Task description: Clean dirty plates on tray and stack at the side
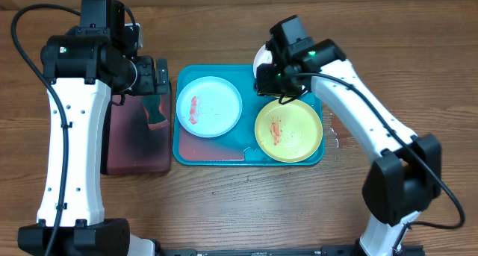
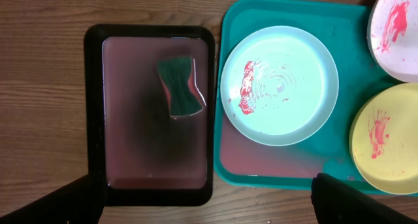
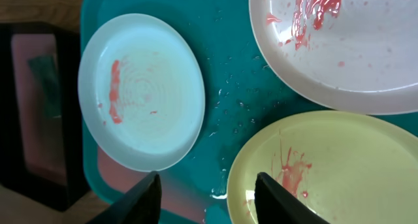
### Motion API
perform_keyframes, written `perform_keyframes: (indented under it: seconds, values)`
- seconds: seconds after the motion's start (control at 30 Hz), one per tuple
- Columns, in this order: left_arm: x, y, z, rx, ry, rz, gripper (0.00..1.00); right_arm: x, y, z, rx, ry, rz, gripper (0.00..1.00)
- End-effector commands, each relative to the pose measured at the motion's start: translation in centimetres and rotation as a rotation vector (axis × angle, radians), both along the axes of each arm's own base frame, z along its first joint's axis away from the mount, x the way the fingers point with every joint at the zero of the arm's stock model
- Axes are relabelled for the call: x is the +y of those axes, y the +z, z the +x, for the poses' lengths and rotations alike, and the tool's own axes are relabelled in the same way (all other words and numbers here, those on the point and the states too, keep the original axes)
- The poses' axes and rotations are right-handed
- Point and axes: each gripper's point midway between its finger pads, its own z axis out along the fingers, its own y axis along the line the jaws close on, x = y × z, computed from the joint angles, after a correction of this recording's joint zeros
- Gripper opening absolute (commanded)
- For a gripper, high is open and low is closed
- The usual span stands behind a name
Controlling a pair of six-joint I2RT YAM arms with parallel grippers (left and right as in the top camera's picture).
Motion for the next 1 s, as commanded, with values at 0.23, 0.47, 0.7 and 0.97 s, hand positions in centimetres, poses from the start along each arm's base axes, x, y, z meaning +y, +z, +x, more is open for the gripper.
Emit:
perform_keyframes:
  seconds: [0.23, 0.47, 0.7, 0.97]
  values:
    - [0.5, -1.2, 1.0, 0.031, 0.03, 0.01, 1.0, 1.4, -4.1, 1.3, 0.023, -0.01, -0.046, 0.4]
    - [0.5, -3.0, 1.7, 0.084, 0.031, 0.013, 0.96, 4.5, -6.4, 0.6, 0.022, 0.052, -0.056, 0.38]
    - [0.5, -4.8, 2.3, 0.129, 0.031, 0.017, 0.94, 5.1, -8.8, 0.3, 0.031, 0.021, -0.123, 0.38]
    - [0.5, -5.6, 3.2, 0.132, 0.035, 0.017, 0.92, 6.4, -11.7, -0.1, 0.05, 0.049, -0.137, 0.38]
